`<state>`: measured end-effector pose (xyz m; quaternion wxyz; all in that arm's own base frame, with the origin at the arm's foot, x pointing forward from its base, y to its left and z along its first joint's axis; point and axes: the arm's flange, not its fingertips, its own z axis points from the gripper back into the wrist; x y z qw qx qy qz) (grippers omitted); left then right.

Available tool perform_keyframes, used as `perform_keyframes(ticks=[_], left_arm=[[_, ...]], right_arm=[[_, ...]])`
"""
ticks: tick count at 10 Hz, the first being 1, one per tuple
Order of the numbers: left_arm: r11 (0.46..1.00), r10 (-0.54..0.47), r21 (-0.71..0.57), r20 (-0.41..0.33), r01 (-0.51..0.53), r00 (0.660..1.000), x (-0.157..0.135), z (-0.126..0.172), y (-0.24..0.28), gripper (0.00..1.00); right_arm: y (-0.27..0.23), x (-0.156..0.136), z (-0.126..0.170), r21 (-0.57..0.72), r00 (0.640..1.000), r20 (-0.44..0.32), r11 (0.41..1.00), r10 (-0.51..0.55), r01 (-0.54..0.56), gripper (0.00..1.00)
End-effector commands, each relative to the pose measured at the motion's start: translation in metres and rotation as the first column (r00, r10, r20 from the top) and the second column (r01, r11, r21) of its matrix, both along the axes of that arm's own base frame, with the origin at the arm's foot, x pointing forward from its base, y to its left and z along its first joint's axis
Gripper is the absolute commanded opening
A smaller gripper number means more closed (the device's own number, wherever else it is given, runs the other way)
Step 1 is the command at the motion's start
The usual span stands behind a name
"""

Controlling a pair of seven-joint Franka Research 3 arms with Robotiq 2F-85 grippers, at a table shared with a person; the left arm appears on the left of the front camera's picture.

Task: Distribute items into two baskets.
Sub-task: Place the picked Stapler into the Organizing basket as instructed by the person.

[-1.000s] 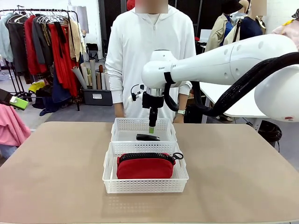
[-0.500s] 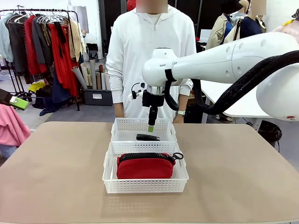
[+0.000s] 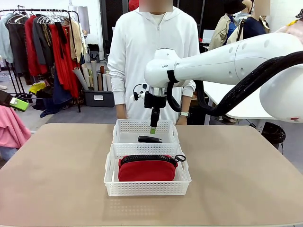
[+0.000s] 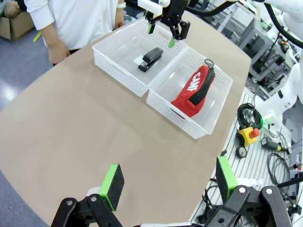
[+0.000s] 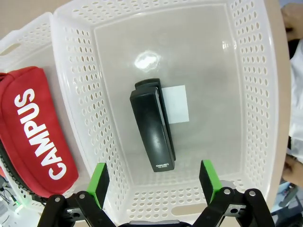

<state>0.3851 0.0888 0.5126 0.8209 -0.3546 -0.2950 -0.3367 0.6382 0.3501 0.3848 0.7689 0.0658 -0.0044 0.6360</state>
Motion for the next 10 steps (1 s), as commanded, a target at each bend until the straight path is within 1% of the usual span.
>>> perform_keyframes(ticks=[1, 6, 7, 8, 10], left_arm=[[1.0, -0.004, -0.006, 0.002, 0.004, 1.0, -0.001, 0.0, 0.0, 1.0], [1.0, -0.004, -0.006, 0.002, 0.004, 1.0, -0.001, 0.0, 0.0, 1.0], [1.0, -0.004, -0.006, 0.002, 0.004, 1.0, -0.001, 0.0, 0.0, 1.0], [1.0, -0.004, -0.006, 0.002, 0.004, 1.0, -0.001, 0.0, 0.0, 1.0], [1.0, -0.004, -0.006, 0.002, 0.004, 1.0, -0.001, 0.0, 0.0, 1.0]], right_arm=[[0.0, 0.0, 0.002, -0.001, 1.0, 0.007, 1.0, 0.001, -0.001, 1.0], [0.0, 0.0, 0.0, 0.0, 1.0, 0.0, 1.0, 0.0, 0.0, 1.0], [-0.026, 0.007, 0.019, 0.058, 0.996, 0.001, 0.995, -0.086, 0.086, 1.0], [-0.057, 0.009, 0.039, 0.12, 0.986, 0.017, 0.98, -0.164, 0.161, 1.0], [-0.118, 0.008, 0.074, 0.241, 0.97, -0.014, 0.941, -0.241, 0.237, 1.0]])
